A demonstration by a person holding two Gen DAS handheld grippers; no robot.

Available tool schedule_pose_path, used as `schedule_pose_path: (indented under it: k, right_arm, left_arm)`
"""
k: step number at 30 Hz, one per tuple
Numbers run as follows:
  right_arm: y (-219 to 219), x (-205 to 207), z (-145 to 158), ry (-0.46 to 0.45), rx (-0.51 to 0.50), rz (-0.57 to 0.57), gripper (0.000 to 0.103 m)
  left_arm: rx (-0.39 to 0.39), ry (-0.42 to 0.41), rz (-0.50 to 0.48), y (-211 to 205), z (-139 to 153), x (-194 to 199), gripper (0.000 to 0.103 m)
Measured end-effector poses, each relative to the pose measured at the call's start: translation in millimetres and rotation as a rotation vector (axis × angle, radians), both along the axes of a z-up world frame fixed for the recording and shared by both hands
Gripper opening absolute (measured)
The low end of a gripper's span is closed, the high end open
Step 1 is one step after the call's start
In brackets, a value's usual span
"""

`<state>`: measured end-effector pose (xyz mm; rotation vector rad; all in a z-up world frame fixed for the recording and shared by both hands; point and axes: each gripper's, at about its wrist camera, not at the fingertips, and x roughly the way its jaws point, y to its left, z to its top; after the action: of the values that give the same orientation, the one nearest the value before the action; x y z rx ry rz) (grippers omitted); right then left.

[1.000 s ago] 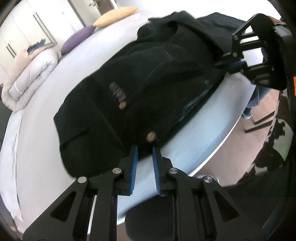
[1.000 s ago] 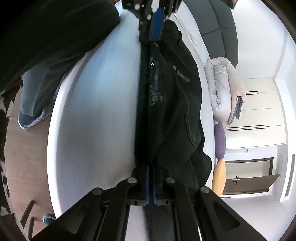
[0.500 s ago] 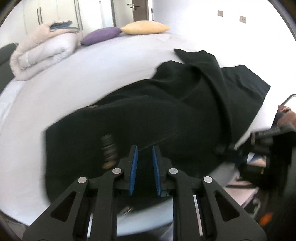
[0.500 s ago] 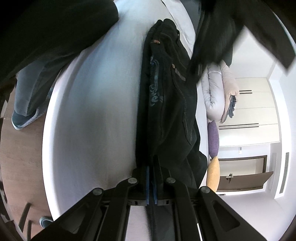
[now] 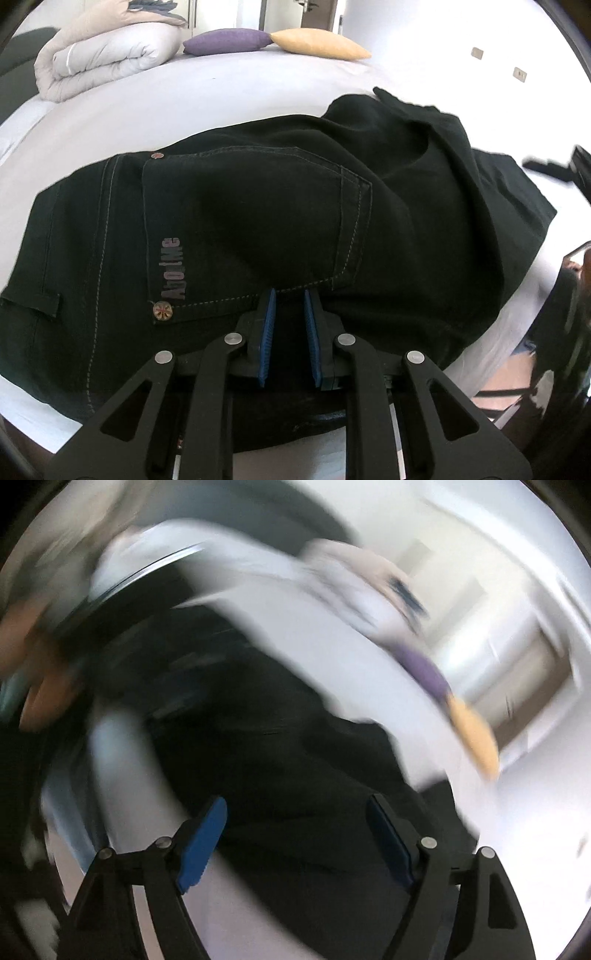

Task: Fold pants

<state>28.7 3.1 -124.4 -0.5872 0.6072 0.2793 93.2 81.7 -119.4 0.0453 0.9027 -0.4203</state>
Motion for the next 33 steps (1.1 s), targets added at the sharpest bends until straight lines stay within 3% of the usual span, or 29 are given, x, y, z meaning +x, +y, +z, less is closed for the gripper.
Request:
schedule_pose_path:
  k: [4,6,7,10,17,20,22,23,24,29,33]
  right_arm:
    - [-93,91,43,0.130,0.353,-0.372,0.080]
    - [-131,140,46,0.214,0.450,-0.539,0.080]
    - [-148,167,45,0.234,0.461,-0.625,0.080]
    - [-172,220,36,0.289,0.499,-0.736,0.080]
    - [-187,305,-15,0.451,0.389,-0.930,0.080]
    - [-190,309,-29,0.442,0.397,-0.941,0.077]
    - [-187,306,-24,0.425,0.405,-0.898,0.051]
    - [-187,304,-20,0.424,0.408,-0.881,0.018]
    - [-193,300,-15,0.429,0.434,-0.879,0.006]
    - [-239,249,31,0.308,0.651,-0.871,0.005]
    - [-295,161,72,0.154,0.843,-0.869,0.005]
  left_arm:
    - [-0.052,-0.011,0.020,4,-3,1,0.016]
    - [-0.046,-0.023,0.024,2,-3,-1,0.016]
    - [-0.039,-0.031,0.025,1,-3,-2,0.016]
    - [-0.041,-0.044,0.027,2,-3,-4,0.016]
    - [-0.089,-0.049,0.025,9,-6,-5,0.016]
    - [-0.099,-0.056,0.023,14,-5,-7,0.016]
    - [-0.099,-0.060,0.023,16,-5,-8,0.016]
    - [-0.097,-0.062,0.023,17,-5,-9,0.016]
    - [-0.095,-0.065,0.023,17,-5,-9,0.016]
    - [-0.079,-0.074,0.023,12,-5,-11,0.016]
    - [-0.059,-0.084,0.024,7,-5,-13,0.016]
